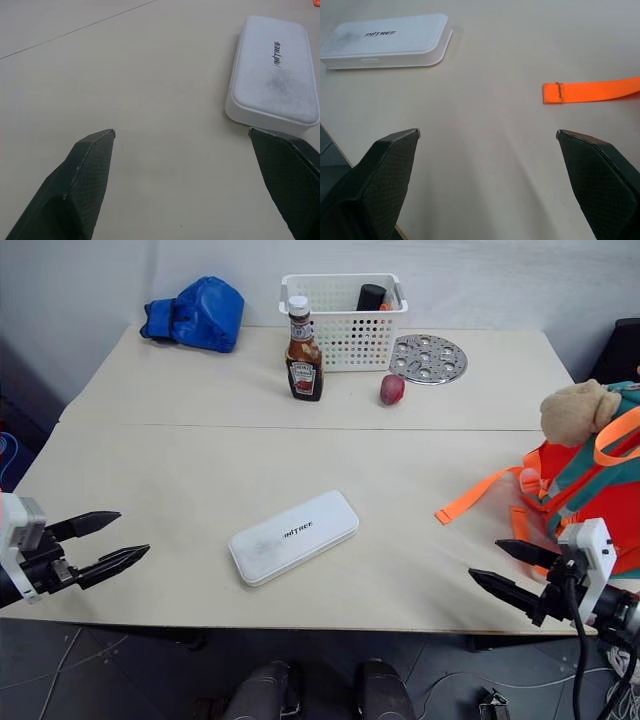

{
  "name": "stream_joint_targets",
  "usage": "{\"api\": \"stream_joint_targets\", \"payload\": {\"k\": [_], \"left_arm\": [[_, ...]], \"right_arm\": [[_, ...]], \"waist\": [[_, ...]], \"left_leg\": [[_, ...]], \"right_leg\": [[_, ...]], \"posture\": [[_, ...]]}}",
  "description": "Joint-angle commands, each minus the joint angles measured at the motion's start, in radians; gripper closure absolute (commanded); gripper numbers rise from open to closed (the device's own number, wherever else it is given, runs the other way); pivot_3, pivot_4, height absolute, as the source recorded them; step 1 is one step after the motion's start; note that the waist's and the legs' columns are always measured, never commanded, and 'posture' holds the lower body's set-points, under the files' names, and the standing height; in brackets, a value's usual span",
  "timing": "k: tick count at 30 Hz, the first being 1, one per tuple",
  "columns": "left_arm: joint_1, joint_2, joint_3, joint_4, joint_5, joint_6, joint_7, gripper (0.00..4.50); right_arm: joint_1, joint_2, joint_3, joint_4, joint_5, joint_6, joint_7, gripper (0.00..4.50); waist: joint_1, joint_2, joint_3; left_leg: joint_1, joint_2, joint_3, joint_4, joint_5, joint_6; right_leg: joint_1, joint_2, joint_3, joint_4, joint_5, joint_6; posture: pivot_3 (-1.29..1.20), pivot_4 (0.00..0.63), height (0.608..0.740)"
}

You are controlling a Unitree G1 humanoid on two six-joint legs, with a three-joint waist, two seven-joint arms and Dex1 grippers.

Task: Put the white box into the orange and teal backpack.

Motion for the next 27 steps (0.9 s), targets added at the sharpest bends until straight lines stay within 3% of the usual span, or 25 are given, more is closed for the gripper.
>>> {"api": "stream_joint_targets", "payload": {"k": [1, 14, 15, 18, 27], "left_arm": [[0.004, -0.006, 0.029, -0.029, -0.002, -0.009, 0.013, 0.00], [0.100, -0.057, 0.009, -0.160, 0.030, 0.019, 0.098, 0.00], [0.114, -0.065, 0.005, -0.178, 0.032, 0.019, 0.103, 0.00], [0.156, -0.101, -0.018, -0.241, 0.031, 0.029, 0.132, 0.63], [0.120, -0.221, -0.274, -0.347, 0.145, 0.048, 0.325, 3.51]], "right_arm": [[-0.004, -0.004, 0.000, 0.002, -0.003, -0.025, 0.004, 0.03], [-0.145, -0.019, 0.125, 0.060, -0.052, -0.058, 0.002, 0.03], [-0.162, -0.020, 0.145, 0.062, -0.057, -0.059, 0.008, 0.20], [-0.245, -0.014, 0.234, 0.076, -0.078, -0.068, 0.025, 0.99], [-0.609, 0.118, 0.576, 0.300, -0.309, -0.205, -0.016, 4.20]], "waist": [[0.000, 0.000, 0.000], [-0.006, 0.000, 0.000], [-0.004, 0.000, 0.000], [-0.002, 0.000, 0.000], [-0.002, -0.001, 0.000]], "left_leg": [[0.000, 0.000, 0.000, 0.000, 0.000, 0.000], [0.001, 0.000, 0.001, 0.000, 0.000, 0.000], [0.001, 0.000, 0.001, 0.000, 0.000, 0.000], [0.002, 0.000, 0.001, 0.000, 0.001, 0.000], [0.002, 0.000, 0.001, 0.002, 0.001, 0.000]], "right_leg": [[0.000, 0.000, 0.000, 0.000, 0.000, 0.000], [0.000, 0.000, 0.001, 0.001, 0.000, 0.000], [0.000, 0.000, 0.001, 0.002, 0.000, 0.000], [0.000, 0.000, 0.001, 0.002, 0.000, 0.000], [0.000, 0.000, 0.002, 0.005, 0.000, 0.000]], "posture": [[0.00, 0.150, 0.740], [0.00, 0.150, 0.740], [0.00, 0.150, 0.740], [0.00, 0.150, 0.740], [0.00, 0.150, 0.740]]}}
